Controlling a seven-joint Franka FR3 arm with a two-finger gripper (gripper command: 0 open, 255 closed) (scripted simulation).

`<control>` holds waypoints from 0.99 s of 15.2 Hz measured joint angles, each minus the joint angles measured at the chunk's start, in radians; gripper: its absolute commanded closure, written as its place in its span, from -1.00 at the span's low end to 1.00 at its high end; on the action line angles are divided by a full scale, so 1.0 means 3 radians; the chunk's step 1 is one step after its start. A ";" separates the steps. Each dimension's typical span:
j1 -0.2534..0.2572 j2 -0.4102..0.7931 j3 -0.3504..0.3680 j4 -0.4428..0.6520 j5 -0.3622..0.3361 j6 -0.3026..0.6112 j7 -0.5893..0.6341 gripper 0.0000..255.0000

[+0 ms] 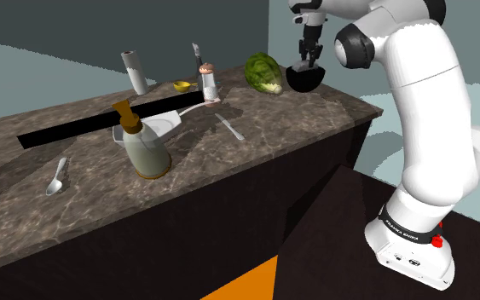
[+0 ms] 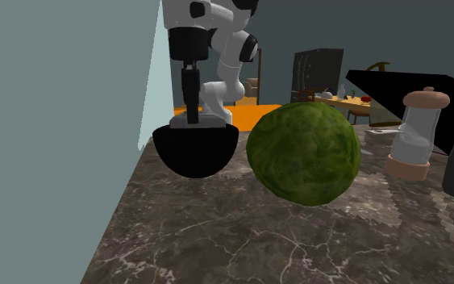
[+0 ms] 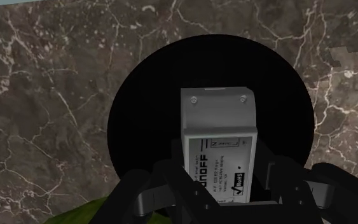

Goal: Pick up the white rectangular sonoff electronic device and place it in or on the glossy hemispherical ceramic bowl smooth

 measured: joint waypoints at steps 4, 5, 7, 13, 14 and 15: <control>0.0038 0.0005 0.0003 -0.0146 0.0006 0.0137 -0.0021 1.00; 0.0042 0.0004 0.0003 -0.0155 0.0006 0.0146 -0.0022 1.00; 0.0045 0.0001 0.0002 -0.0165 0.0006 0.0153 -0.0024 1.00; 0.0046 -0.0001 0.0001 -0.0169 0.0005 0.0156 -0.0024 -1.00; 0.0046 -0.0001 0.0001 -0.0169 0.0005 0.0156 -0.0024 -1.00; 0.0046 -0.0001 0.0001 -0.0169 0.0005 0.0156 -0.0024 -1.00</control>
